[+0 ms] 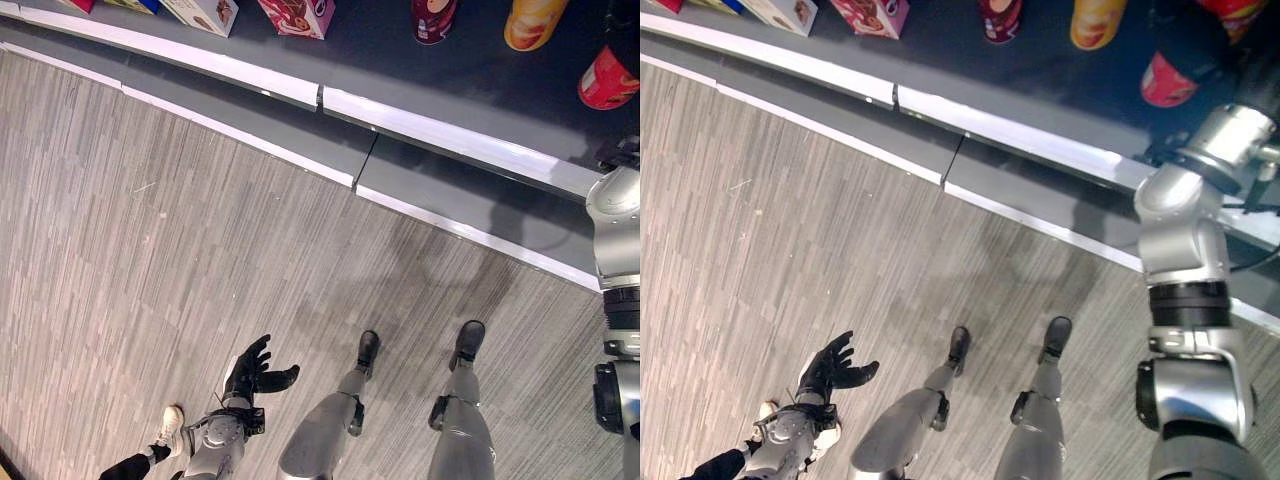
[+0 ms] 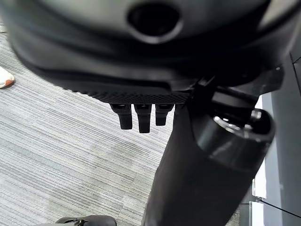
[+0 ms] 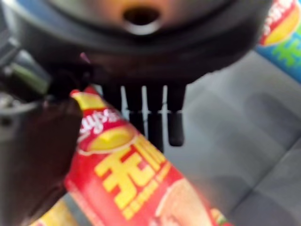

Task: Put the goods on the table back onto the shelves and tidy them up.

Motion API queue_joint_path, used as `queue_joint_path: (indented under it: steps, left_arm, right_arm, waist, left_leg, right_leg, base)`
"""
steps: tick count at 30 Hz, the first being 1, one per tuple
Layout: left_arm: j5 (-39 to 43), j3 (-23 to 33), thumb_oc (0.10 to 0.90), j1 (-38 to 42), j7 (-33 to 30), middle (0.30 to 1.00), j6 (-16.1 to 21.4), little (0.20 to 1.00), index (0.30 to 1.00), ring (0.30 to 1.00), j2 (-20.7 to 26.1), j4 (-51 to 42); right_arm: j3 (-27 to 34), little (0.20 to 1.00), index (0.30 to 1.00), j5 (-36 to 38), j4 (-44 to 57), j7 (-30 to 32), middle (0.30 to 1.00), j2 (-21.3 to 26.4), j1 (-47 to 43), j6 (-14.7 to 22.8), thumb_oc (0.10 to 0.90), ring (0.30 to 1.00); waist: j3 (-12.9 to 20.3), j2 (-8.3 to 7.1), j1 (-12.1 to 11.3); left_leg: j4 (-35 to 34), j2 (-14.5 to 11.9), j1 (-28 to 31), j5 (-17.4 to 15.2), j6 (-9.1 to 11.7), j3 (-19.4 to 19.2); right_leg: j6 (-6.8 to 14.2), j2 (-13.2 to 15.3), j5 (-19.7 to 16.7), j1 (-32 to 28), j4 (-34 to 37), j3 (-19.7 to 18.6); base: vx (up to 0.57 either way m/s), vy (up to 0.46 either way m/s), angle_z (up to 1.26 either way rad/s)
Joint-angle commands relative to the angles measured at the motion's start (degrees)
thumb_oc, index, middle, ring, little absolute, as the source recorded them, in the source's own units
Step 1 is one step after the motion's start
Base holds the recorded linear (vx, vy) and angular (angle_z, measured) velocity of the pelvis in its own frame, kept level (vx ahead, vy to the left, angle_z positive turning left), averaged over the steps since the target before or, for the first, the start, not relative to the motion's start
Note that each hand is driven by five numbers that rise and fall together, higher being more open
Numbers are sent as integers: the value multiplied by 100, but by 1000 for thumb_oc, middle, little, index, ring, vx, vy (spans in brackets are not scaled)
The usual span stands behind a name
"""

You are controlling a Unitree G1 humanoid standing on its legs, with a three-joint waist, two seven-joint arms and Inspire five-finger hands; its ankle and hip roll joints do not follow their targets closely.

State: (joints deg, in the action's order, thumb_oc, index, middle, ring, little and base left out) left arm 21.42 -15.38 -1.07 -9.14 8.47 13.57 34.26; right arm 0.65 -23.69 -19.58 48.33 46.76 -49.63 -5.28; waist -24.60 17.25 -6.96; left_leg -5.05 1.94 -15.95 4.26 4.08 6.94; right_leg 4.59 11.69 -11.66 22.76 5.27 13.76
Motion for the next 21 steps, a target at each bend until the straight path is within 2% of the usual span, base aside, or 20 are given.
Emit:
queue_joint_path:
  steps: [1, 21]
  left_arm:
    - [150, 24, 800, -60, -54, 900, 266, 900, 900, 900, 453, -174]
    - [12, -3, 800, -38, -181, 900, 303, 900, 900, 900, 559, -299]
  right_arm:
    - [-350, 300, 300, -182, 342, 513, 300, 808, -973, 264, 400, 300]
    - [-282, 300, 300, 291, -264, 762, 300, 1014, -849, 217, 400, 300]
  waist:
    - [225, -3, 38]
    - [50, -107, 125]
  left_leg:
    - [5, -305, -309, -77, 218, -29]
    - [5, -316, -383, -70, 184, -29]
  right_leg:
    - [581, 504, 792, 281, -1055, -340]
    - [565, 436, 839, 484, -1186, -506]
  base:
    - [0, 0, 0]
    - [-4, -8, 2]
